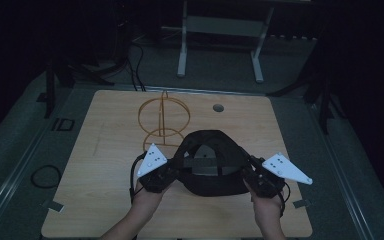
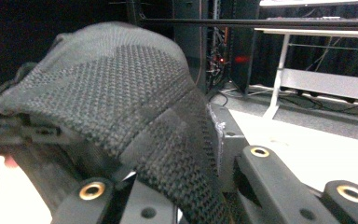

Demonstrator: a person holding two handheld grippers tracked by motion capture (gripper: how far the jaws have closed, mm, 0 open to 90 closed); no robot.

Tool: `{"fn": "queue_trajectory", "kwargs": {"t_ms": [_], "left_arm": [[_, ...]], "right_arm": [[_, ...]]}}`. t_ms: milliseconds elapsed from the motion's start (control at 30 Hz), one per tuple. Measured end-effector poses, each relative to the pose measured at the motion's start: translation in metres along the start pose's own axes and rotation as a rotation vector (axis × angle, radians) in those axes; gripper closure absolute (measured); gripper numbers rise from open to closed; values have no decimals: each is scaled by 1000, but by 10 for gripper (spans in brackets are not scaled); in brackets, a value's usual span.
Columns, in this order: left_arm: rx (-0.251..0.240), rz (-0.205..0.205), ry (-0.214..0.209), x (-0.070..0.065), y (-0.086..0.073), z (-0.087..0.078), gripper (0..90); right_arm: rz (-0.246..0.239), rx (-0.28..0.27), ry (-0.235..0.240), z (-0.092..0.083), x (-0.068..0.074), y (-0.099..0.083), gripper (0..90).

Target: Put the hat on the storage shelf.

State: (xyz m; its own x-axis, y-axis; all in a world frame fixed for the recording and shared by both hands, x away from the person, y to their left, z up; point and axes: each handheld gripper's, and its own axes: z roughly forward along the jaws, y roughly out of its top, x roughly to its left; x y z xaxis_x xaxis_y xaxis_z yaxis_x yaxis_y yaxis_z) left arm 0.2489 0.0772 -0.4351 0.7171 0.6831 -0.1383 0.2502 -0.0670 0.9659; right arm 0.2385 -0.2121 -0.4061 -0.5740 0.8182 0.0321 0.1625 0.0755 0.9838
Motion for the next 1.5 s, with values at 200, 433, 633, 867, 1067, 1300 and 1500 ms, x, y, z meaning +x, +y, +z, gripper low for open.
{"fn": "queue_trajectory", "kwargs": {"t_ms": [200,433,633,867,1067,1300,1500], "left_arm": [[-22,-2,6,-4,12,-2,888],[-32,-8,8,-3,16,-3,888],[-30,1,16,-3,17,-4,888],[-39,38,22,-1,19,-11,887],[-39,84,7,4,22,-22,886],[-29,161,-127,14,23,-32,886],[-34,204,-329,24,26,-38,885]], "right_arm": [[-4,-3,14,-11,0,-15,659],[-25,23,58,-20,0,-24,532],[-23,90,134,-25,-3,-32,408],[-34,119,247,-45,-10,-42,334],[-43,87,283,-63,-18,-39,382],[-88,19,294,-80,-25,-14,421],[-143,27,352,-68,-17,4,436]]}}
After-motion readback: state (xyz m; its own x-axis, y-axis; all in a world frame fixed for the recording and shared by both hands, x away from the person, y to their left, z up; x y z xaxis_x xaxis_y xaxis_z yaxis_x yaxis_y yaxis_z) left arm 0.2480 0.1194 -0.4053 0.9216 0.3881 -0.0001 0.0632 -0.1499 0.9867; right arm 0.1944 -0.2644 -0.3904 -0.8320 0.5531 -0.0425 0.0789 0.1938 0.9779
